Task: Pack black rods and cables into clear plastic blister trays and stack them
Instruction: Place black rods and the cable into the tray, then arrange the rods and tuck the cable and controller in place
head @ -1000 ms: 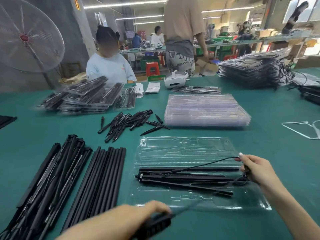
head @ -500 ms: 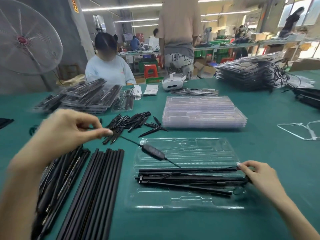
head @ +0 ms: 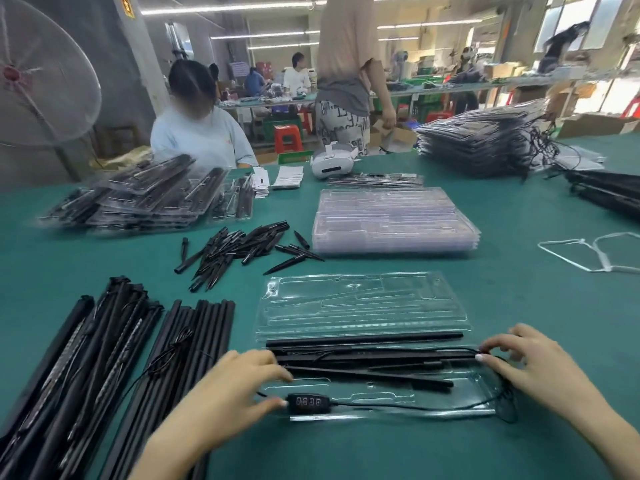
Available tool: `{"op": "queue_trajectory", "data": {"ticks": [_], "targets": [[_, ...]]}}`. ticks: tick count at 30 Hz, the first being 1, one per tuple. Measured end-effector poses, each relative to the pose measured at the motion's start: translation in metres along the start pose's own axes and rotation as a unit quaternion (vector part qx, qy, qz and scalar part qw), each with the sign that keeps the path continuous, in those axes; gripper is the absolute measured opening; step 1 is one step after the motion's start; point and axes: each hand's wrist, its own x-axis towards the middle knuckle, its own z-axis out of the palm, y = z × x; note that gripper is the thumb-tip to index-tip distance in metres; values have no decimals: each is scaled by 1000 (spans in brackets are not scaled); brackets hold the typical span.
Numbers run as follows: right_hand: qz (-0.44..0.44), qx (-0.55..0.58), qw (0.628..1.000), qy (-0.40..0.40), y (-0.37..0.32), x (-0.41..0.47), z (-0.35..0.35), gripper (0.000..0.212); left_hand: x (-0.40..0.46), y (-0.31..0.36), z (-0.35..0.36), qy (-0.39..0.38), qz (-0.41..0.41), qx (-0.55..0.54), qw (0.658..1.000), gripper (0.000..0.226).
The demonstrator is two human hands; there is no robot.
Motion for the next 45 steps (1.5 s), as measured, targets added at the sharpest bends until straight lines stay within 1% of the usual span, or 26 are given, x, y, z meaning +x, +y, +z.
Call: {"op": "queue_trajectory", "data": {"ticks": [1, 2, 4, 8, 9, 10, 11, 12, 13, 14, 15, 18, 20, 23, 25, 29, 33, 35, 38, 41, 43, 45], "targets": [[-11, -47, 999, 1, -2, 0, 0, 6, 7, 12, 8, 4, 24, 11, 1000, 36], [-18, -88, 996, -2, -4, 0, 0, 10, 13, 23, 15, 2, 39, 20, 999, 37], [-30, -123, 992, 7, -9, 0, -1, 16, 21, 33, 23, -5, 38, 11, 999, 34], [-98, -94, 989, 50, -13, -5, 1, 13, 22, 28, 25, 2, 27, -82, 996, 23], [-129, -93, 985, 69, -13, -6, 3, 12, 21, 27, 25, -4, 30, -105, 994, 23], [-168, -93, 977, 92, -13, -8, 5, 5, 20, 26, 26, -12, 38, -125, 991, 24], [-201, -91, 970, 106, -11, -10, 7, 12, 20, 26, 27, -17, 47, -139, 989, 25], [-229, -87, 963, 114, -10, -13, 9, 34, 19, 25, 28, -22, 54, -147, 987, 27], [-258, -80, 956, 117, -10, -16, 13, 51, 19, 24, 29, -26, 59, -149, 987, 28], [-277, -73, 951, 118, -9, -20, 15, 57, 19, 23, 29, -29, 61, -149, 987, 30], [-304, -59, 944, 115, -7, -24, 18, 56, 20, 23, 29, -28, 63, -145, 987, 32], [-353, -31, 928, 116, -3, -38, 28, 40, 21, 23, 30, -18, 71, -117, 990, 39], [-356, -15, 927, 119, -2, -43, 34, 37, 20, 22, 32, -7, 84, -96, 992, 43], [-351, 15, 924, 149, -5, -45, 43, 44, 19, 23, 36, 16, 108, -72, 991, 45], [-361, 15, 917, 169, -11, -42, 48, 47, 19, 25, 34, 39, 125, -74, 989, 47], [-384, -9, 900, 209, -20, -37, 58, 44, 24, 32, 27, 82, 151, -85, 981, 48], [-417, 0, 879, 232, -27, -36, 68, 46, 35, 59, 31, 77, 171, -128, 974, 47], [-425, 3, 873, 239, -31, -38, 74, 46, 40, 70, 42, 66, 182, -127, 973, 41], [-415, 1, 876, 244, -33, -41, 78, 42, 42, 76, 53, 81, 172, -111, 975, 34], [-397, 3, 887, 237, -33, -41, 75, 37, 39, 78, 58, 136, 175, -120, 968, 27], [-385, 2, 895, 227, -34, -41, 75, 29, 39, 79, 60, 151, 166, -126, 966, 31], [-377, 9, 900, 217, -33, -41, 75, 23, 42, 80, 60, 147, 137, -95, 975, 42]]}}
